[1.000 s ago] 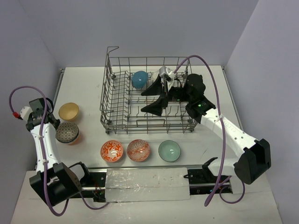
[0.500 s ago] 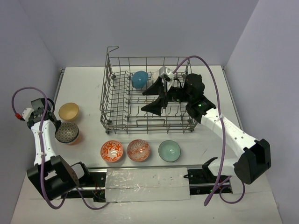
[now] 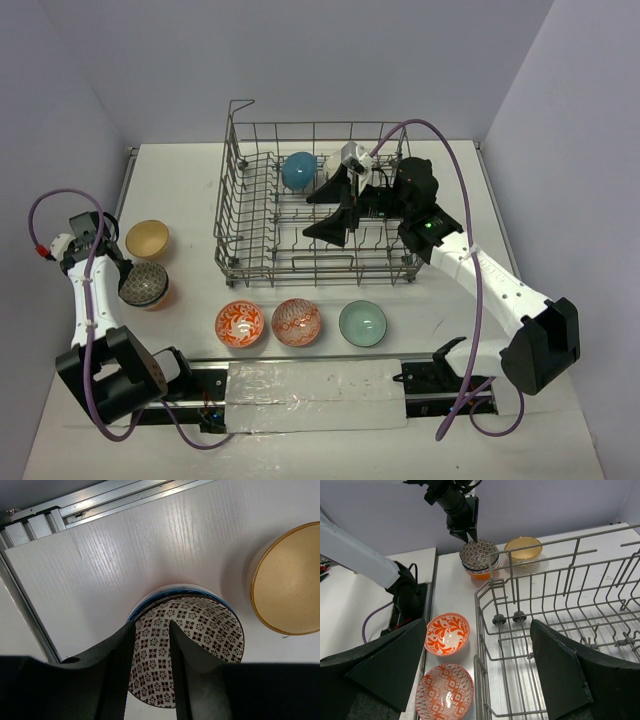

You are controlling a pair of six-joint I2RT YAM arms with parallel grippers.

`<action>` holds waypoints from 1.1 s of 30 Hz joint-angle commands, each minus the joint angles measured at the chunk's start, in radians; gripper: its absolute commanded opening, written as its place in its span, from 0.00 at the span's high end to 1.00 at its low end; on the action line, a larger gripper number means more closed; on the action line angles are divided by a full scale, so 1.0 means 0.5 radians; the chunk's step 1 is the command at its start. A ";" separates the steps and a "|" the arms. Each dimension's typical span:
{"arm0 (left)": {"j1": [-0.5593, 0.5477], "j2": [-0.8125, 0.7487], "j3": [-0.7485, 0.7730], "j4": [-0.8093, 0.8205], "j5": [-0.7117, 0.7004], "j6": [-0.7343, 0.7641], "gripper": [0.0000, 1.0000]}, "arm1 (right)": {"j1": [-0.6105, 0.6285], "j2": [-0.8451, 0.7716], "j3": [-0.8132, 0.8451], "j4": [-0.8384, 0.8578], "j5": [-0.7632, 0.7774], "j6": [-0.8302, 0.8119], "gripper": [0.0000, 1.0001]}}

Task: Load the bowls into the dish rack
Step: Move the bowl to the corner of the board.

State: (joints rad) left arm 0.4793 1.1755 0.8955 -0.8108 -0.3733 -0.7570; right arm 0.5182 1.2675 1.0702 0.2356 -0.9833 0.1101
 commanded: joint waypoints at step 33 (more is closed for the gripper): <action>0.011 -0.087 0.053 -0.041 -0.048 -0.041 0.61 | -0.024 0.042 0.065 -0.094 0.163 -0.097 0.09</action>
State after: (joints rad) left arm 0.4793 1.1248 0.8997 -0.8352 -0.4076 -0.7719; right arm 0.5159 1.2968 1.0710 0.1810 -0.9218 0.0792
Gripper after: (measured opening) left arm 0.390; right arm 0.915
